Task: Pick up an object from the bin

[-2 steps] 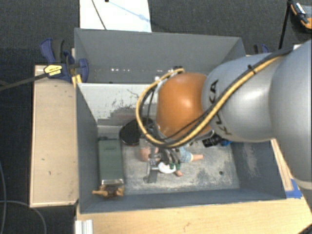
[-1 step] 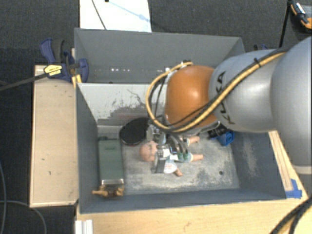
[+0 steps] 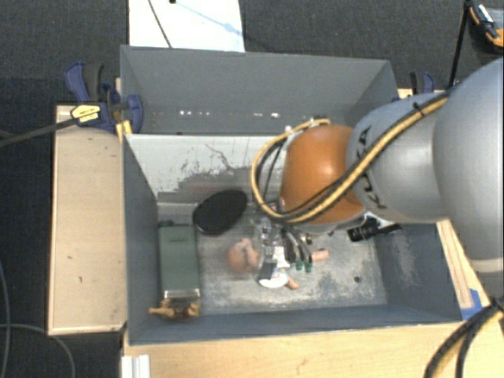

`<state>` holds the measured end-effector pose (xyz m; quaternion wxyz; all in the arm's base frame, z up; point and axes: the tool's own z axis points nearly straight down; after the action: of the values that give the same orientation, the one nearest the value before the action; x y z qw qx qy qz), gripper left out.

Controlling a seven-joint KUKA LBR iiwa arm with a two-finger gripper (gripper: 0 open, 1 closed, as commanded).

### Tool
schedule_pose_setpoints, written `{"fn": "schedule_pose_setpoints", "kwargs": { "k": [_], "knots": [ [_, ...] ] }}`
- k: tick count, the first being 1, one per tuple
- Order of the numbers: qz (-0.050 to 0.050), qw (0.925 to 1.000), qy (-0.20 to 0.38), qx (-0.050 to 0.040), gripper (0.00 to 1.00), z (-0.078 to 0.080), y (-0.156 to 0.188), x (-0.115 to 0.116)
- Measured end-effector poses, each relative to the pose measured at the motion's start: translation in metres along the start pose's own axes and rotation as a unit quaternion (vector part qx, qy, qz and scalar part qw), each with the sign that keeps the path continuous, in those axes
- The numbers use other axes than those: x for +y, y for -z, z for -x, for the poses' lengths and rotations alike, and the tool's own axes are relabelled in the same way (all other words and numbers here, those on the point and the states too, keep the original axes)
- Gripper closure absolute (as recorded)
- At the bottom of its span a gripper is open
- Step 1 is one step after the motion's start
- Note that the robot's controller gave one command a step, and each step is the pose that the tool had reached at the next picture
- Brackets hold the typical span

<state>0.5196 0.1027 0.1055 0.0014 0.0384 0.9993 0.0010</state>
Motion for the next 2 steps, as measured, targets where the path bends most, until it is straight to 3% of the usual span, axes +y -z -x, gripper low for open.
{"fn": "schedule_pose_setpoints", "kwargs": {
  "k": [1, 2],
  "knots": [
    [0.000, 1.0000, -0.001, -0.0001, 1.00, 0.000, 0.000, 0.000],
    [0.000, 1.0000, 0.009, 0.0012, 1.00, 0.007, 0.028, -0.021]
  ]
}}
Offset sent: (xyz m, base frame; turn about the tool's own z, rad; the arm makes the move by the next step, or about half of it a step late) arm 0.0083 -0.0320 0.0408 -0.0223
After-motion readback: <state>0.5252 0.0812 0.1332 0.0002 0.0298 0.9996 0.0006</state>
